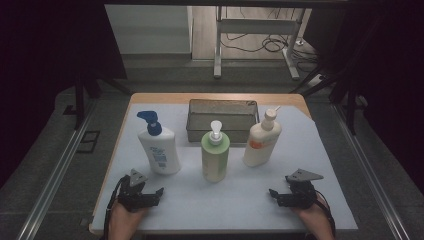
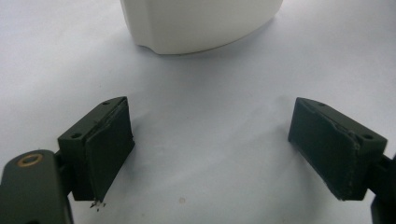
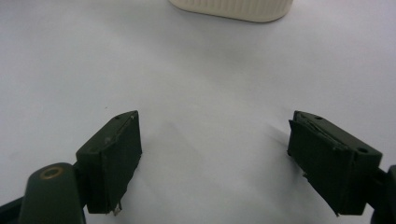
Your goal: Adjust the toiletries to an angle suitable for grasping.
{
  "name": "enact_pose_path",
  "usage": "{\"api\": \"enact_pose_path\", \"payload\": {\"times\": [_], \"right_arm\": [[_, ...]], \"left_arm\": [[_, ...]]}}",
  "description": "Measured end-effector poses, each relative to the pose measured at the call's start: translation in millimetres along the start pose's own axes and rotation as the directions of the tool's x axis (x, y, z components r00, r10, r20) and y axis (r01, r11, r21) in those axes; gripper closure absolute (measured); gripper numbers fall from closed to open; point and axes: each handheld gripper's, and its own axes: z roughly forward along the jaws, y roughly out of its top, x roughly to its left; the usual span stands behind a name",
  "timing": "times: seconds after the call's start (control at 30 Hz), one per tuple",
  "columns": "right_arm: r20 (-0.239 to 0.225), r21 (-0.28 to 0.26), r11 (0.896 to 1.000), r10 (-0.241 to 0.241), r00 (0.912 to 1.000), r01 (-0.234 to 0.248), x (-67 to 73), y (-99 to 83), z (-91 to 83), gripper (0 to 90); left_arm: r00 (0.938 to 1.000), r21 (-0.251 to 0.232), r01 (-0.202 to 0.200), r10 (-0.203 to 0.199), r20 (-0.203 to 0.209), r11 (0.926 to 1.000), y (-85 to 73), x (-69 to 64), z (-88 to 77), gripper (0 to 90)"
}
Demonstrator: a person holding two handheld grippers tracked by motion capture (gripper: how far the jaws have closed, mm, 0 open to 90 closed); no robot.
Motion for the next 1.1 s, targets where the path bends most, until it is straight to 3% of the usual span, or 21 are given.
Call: {"api": "enact_pose_path", "payload": {"times": [1.1], "right_arm": [[-0.014,0.029,1.0,-0.001,0.9999,0.002,-0.8,3.9,-0.9,16.6]], "left_arm": [[1.0,0.002,0.004,-0.004,0.007,1.0,0.3,1.1,0.5,12.7]]}}
